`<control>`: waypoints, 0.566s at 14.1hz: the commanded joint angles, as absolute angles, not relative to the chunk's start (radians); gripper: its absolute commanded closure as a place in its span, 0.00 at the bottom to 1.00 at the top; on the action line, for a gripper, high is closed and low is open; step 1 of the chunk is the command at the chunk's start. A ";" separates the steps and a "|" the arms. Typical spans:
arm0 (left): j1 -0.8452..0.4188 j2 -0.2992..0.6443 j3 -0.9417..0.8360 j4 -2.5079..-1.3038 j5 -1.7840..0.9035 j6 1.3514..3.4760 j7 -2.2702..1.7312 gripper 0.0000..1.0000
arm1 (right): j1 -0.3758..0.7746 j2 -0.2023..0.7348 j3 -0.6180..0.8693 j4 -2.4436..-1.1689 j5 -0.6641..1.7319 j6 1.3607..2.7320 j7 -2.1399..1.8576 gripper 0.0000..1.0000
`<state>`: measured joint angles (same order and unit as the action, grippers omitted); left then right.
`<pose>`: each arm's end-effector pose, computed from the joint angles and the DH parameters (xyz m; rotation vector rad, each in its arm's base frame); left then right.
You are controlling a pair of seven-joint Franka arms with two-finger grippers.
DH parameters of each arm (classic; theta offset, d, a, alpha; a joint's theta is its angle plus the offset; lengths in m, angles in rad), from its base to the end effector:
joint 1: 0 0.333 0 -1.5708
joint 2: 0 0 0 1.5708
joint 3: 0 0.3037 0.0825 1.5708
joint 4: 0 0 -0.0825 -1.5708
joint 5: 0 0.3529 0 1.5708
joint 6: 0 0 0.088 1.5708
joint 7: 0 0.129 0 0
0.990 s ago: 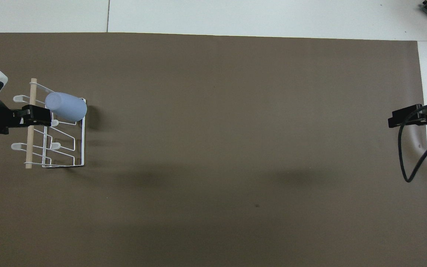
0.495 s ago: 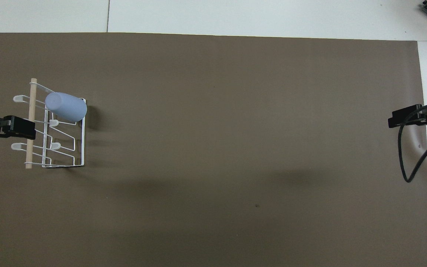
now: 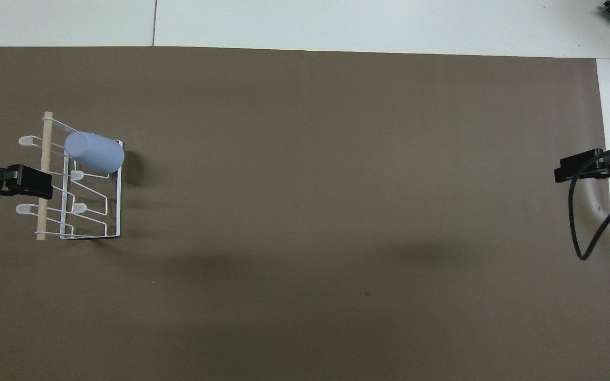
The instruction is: Hang cup on cup holder
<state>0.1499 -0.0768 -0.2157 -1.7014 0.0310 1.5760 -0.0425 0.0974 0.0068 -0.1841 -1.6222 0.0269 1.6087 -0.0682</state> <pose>0.4968 -0.0324 0.5716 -3.0905 0.0359 0.0738 0.5253 -0.0420 0.5673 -3.1142 0.0308 0.0282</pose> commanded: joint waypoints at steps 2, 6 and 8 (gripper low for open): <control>0.053 -0.058 -0.149 -1.660 0.014 1.536 -0.031 0.00 | 0.094 -0.014 -0.183 -1.646 0.011 1.618 -0.083 0.00; 0.020 -0.063 -0.110 -1.664 0.014 1.533 -0.026 0.00 | 0.094 -0.014 -0.183 -1.646 0.011 1.617 -0.083 0.00; 0.011 -0.064 -0.112 -1.663 0.012 1.525 -0.026 0.00 | 0.095 -0.014 -0.183 -1.646 0.011 1.618 -0.083 0.00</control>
